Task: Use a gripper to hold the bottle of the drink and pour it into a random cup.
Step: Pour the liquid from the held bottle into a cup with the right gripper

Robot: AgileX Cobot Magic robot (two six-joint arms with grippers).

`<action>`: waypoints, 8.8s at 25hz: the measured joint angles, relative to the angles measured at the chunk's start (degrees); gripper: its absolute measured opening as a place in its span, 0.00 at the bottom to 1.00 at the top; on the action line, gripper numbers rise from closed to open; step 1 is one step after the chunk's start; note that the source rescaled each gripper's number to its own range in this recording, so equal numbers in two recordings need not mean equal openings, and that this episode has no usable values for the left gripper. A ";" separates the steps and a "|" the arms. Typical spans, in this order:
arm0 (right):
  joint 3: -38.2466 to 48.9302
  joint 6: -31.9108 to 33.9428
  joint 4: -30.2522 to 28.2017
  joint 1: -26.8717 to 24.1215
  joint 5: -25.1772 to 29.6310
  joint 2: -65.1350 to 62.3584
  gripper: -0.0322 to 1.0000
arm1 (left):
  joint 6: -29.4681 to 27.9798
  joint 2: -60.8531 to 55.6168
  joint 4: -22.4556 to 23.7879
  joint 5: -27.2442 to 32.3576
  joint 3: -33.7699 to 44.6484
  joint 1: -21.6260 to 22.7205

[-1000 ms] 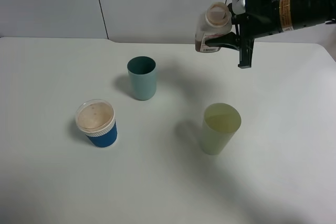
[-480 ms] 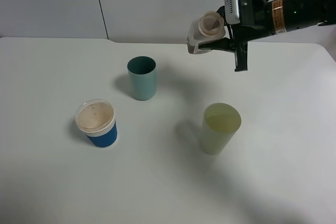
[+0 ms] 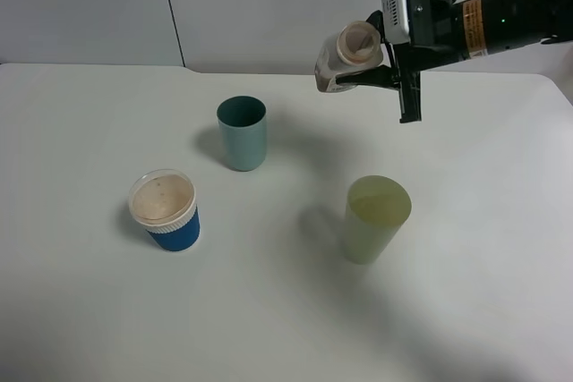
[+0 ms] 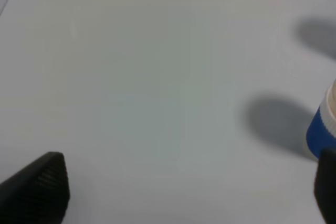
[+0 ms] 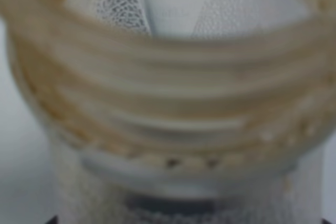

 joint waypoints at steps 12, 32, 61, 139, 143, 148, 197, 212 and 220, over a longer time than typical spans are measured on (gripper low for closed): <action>0.00 -11.84 -0.02 2.90 -0.11 0.00 0.04 | 0.00 0.00 0.00 0.00 0.00 0.00; 0.00 -27.00 -0.02 3.51 -5.12 0.00 0.04 | 0.00 0.00 0.00 0.00 0.00 0.00; 0.00 -15.45 15.56 7.03 20.00 0.00 0.04 | 0.00 0.00 0.00 0.00 0.00 0.00; -15.33 -15.10 21.63 33.34 78.35 11.36 0.04 | 0.00 0.00 0.00 0.00 0.00 0.00; -16.24 -15.75 21.29 33.48 78.36 11.70 0.04 | 0.00 0.00 0.00 0.00 0.00 0.00; -16.24 -17.89 20.35 33.48 77.42 12.08 0.04 | 0.00 0.00 0.00 0.00 0.00 0.00; -16.24 -23.11 11.29 35.04 78.93 12.08 0.04 | 0.00 0.00 0.00 0.00 0.00 0.00; -16.24 -23.35 9.79 35.22 80.42 12.08 0.04 | 0.00 0.00 0.00 0.00 0.00 0.00; -16.24 -23.35 9.90 35.22 82.34 12.61 0.04 | 0.00 0.00 0.00 0.00 0.00 0.00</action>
